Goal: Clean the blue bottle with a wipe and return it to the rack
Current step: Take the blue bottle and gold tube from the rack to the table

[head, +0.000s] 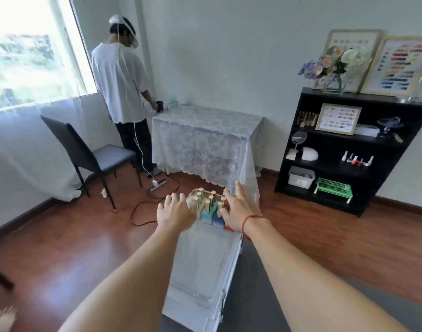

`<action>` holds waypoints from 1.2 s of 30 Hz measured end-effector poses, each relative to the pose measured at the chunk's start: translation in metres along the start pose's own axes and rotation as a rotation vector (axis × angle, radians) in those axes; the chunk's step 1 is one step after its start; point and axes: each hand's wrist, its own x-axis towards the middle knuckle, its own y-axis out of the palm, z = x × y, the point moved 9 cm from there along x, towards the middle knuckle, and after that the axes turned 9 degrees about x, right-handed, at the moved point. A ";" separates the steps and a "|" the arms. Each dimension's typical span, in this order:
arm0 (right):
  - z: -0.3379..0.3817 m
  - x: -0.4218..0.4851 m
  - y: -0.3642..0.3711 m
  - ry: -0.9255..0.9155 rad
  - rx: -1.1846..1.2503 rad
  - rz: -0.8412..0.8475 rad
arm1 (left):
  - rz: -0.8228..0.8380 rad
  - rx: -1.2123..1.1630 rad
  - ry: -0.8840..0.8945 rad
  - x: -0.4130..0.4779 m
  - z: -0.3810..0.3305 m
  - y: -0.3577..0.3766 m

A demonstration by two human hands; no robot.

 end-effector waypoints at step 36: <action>0.031 0.003 -0.007 -0.073 -0.045 -0.120 | 0.035 -0.089 0.046 -0.013 0.007 0.014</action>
